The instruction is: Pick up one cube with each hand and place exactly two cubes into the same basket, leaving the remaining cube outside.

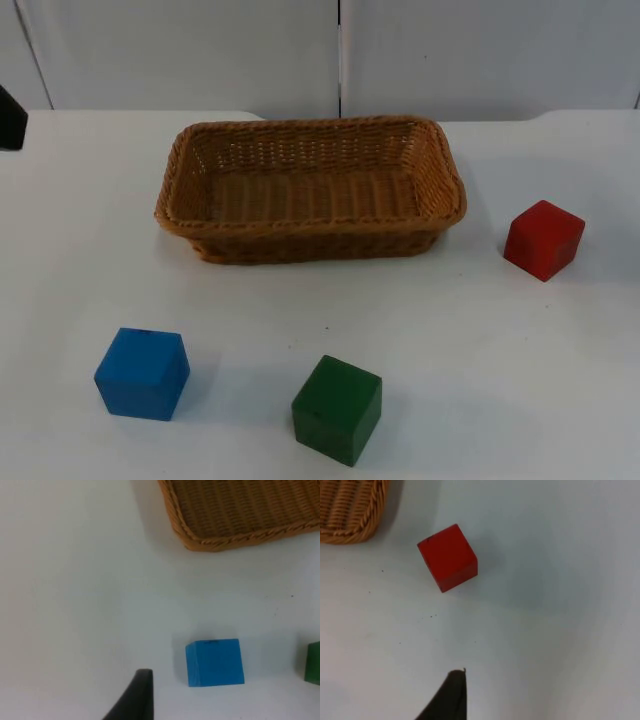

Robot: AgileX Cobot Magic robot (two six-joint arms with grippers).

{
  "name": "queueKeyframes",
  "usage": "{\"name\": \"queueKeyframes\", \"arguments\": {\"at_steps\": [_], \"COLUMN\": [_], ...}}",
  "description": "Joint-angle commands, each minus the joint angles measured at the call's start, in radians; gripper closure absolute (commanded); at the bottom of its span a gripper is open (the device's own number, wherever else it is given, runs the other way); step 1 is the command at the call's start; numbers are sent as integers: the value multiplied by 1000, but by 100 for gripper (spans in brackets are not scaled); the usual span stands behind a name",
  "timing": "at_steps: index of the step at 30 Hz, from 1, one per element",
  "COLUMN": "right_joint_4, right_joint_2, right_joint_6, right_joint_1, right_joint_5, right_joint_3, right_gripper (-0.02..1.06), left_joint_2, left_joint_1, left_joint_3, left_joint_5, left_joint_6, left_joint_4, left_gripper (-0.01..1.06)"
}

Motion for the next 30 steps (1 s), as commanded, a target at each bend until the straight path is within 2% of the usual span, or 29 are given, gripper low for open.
{"name": "queueKeyframes", "arguments": {"at_steps": [1,10,13,17,21,30], "right_joint_4": [10,10,20,73,147,141], "right_joint_2": [17,119,159,201,266,369], "right_joint_6": [-23,-43,-93,-143,-213,-221], "right_joint_1": [-4,-4,-4,-4,-4,10], "right_joint_5": [9,36,35,32,35,49], "right_joint_3": [-24,-104,-126,-147,-173,-228], "right_gripper": [-1,-1,-1,-1,-1,-1], "left_joint_2": [13,78,108,141,191,296], "left_joint_1": [4,4,4,4,4,-25], "left_joint_3": [-7,-7,-7,-7,-7,-7], "left_joint_5": [-17,-24,-45,-61,-71,-88], "left_joint_6": [6,14,14,16,72,94], "left_joint_4": [-11,-14,-15,-25,-98,-118], "left_gripper": [0,0,0,0,0,0]}}
